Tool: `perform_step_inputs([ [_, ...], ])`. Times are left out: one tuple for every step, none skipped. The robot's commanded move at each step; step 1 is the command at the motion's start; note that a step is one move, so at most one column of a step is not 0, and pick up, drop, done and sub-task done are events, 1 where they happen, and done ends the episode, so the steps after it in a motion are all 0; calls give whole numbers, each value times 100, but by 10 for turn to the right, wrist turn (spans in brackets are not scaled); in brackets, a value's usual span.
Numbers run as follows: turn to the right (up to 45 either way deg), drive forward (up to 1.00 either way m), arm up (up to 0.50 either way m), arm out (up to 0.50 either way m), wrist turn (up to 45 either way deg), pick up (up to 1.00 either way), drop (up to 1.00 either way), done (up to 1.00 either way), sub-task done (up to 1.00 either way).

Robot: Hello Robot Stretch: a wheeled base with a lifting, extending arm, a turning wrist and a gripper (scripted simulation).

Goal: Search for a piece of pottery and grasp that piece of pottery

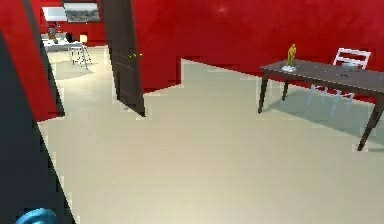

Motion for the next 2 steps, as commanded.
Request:
perform_step_inputs([
  [0, 65, 0, 0, 0, 0, 0, 0, 0],
  [-300, 0, 0, 0, 0, 0, 0, 0, 0],
])
